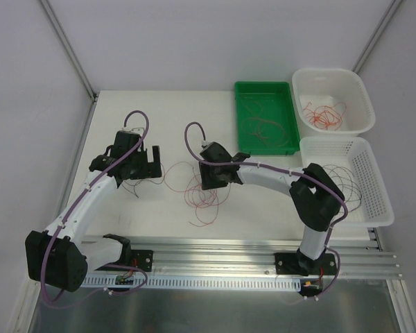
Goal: Untangle the cables
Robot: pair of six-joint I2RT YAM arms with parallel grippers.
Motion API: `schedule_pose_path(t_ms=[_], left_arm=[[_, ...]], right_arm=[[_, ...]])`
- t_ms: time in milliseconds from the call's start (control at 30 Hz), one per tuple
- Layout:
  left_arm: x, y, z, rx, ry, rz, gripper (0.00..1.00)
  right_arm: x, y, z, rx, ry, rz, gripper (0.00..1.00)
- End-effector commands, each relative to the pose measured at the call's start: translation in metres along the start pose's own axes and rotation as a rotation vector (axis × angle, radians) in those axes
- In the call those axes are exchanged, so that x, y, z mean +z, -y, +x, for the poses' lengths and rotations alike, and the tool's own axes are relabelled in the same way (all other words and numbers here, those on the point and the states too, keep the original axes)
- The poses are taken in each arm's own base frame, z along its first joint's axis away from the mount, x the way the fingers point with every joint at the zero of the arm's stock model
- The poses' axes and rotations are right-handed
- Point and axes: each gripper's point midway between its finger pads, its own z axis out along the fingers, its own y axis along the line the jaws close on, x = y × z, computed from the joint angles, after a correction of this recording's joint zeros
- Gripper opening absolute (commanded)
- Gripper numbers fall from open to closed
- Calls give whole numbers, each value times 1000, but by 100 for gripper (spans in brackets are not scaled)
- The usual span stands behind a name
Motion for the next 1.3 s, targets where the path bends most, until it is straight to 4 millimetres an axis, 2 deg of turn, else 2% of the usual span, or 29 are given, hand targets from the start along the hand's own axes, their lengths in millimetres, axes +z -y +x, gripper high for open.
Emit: schedule_pose_path(t_ms=[0,67,100,200,233,300,333,367,400,433,467,500,533,600,633,700,733,800,833,933,1033,1100,1133,1167,1233,1267], left_arm=[[2,3,2,0,-12,19,99],[2,3,3,-2,-13,19,99],[2,3,3,0,-15,18,99],[2,3,3,0,-13,19,99],[2,3,3,0,-15,18,99],[2,2,3,-2,-15,18,99],[2,3,3,0,-15,18,99],[2,3,3,0,-16,18,99],[2,3,3,0,-16,18,99],[2,3,3,0,-16,18,99],[2,6,4,-2,-24,38,99],[3,7,5,1,-26,41,99],[2,7,5,0,-25,41,99],[3,7,5,3,-26,41,99],[2,6,5,3,-25,40,99],[3,6,5,1,-28,39,99],[3,6,6,3,-29,40,99],[4,6,6,4,-31,41,99],[4,6,6,4,-33,40,99],[4,5,6,6,-33,36,99],[5,6,7,6,-38,37,99],[5,6,7,6,-40,38,99],[6,6,7,7,-40,37,99],[6,6,8,4,-42,38,99],[6,6,8,7,-44,40,99],[6,7,8,7,-43,42,99]], right_arm=[[-1,-13,-7,18,36,-30,40],[-4,-3,0,-1,28,7,28],[-8,1,0,-11,33,24,17],[-38,21,-8,-84,78,108,1],[-60,29,-11,-106,93,138,1],[-93,41,-31,-154,167,215,1],[-111,54,-32,-210,159,267,1],[-138,61,-45,-223,225,308,1],[-162,59,-61,-233,275,317,1],[-180,69,-61,-284,263,357,1],[-205,74,-70,-296,312,384,1],[-233,70,-88,-294,376,380,1],[-249,74,-90,-311,383,395,1],[-287,78,-106,-342,453,408,1],[-318,74,-121,-334,520,394,1],[-347,79,-134,-359,566,417,1],[-378,76,-149,-341,650,405,1],[-405,82,-164,-354,715,448,1],[-426,82,-175,-335,786,458,1],[-459,82,-196,-324,920,475,1],[-476,88,-218,-295,1029,498,1],[-476,97,-233,-268,1058,506,1],[-468,98,-240,-271,1049,501,1],[-466,110,-246,-252,1048,525,1],[-459,114,-259,-243,1065,512,1],[-450,126,-264,-231,1052,533,1]])
